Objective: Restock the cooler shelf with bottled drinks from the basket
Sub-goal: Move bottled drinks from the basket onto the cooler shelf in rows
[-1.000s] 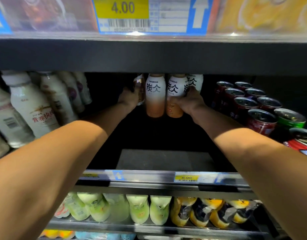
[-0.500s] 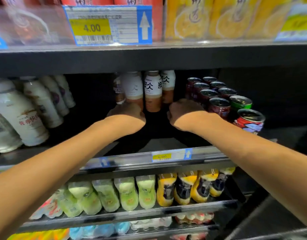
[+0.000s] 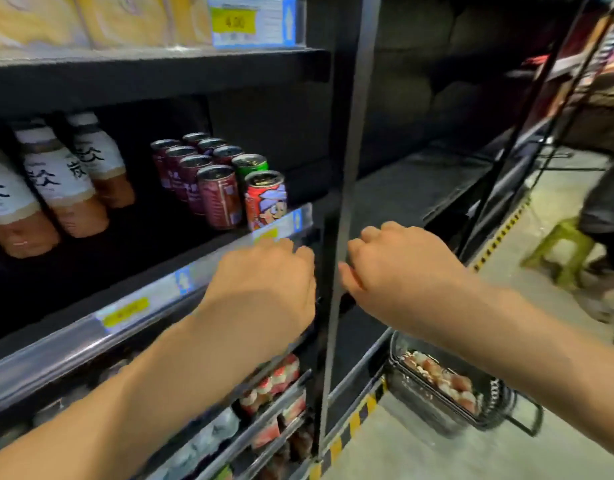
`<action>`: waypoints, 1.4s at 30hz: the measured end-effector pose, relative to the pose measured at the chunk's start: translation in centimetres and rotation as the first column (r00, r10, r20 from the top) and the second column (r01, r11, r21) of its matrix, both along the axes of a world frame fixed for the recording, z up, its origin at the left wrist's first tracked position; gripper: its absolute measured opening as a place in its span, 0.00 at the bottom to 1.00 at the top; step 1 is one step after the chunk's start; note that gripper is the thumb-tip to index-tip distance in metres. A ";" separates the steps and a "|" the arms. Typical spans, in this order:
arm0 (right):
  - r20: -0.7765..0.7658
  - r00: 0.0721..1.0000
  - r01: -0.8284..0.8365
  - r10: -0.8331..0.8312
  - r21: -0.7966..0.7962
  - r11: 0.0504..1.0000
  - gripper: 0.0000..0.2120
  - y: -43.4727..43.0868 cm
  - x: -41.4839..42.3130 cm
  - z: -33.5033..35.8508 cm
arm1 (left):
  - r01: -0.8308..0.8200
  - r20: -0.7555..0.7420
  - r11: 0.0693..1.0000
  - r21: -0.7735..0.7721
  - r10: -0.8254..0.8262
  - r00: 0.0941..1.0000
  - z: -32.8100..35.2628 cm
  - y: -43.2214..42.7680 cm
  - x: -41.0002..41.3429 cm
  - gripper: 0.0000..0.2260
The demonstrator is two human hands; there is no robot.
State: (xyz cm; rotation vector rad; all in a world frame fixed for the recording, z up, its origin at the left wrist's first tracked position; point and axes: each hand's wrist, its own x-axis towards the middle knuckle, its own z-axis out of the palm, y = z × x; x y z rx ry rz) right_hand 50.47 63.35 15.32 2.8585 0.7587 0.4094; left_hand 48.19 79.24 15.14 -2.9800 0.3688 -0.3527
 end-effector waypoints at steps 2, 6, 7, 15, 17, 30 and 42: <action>0.006 0.995 0.100 -0.100 -0.020 0.995 0.17 -3.5 -1.2 -1.4 | 0.070 -0.031 0.998 -0.003 -0.070 0.997 -1.5 -2.8 0.5 0.06; -0.075 0.937 0.340 -0.342 -0.038 0.940 0.15 -10.3 -3.2 -4.9 | 0.218 -0.101 0.976 -0.011 -0.218 0.971 -5.3 -10.2 2.9 0.05; -0.089 0.915 0.391 -0.393 -0.043 0.920 0.15 -11.9 -3.5 -5.9 | 0.246 -0.156 0.969 -0.012 -0.245 0.957 -6.3 -12.2 3.5 0.06; -0.239 0.697 0.667 -0.676 -0.132 0.734 0.17 -24.4 -0.9 -16.1 | 0.455 -0.343 0.889 0.050 -0.412 0.844 -17.6 -24.6 9.6 0.09; -0.309 0.629 0.710 -0.713 -0.144 0.689 0.18 -27.5 0.9 -19.2 | 0.480 -0.412 0.875 0.063 -0.415 0.811 -20.1 -28.1 11.8 0.11; -0.737 0.313 0.709 -0.599 -0.239 0.663 0.22 -46.0 20.9 -37.4 | 0.482 -0.792 0.865 0.138 -0.196 0.579 -37.0 -48.5 32.2 0.14; -0.825 0.021 0.600 -0.565 -0.441 0.667 0.17 -54.6 32.2 -64.4 | 0.502 -0.895 0.845 0.184 -0.067 0.441 -63.5 -56.6 46.9 0.15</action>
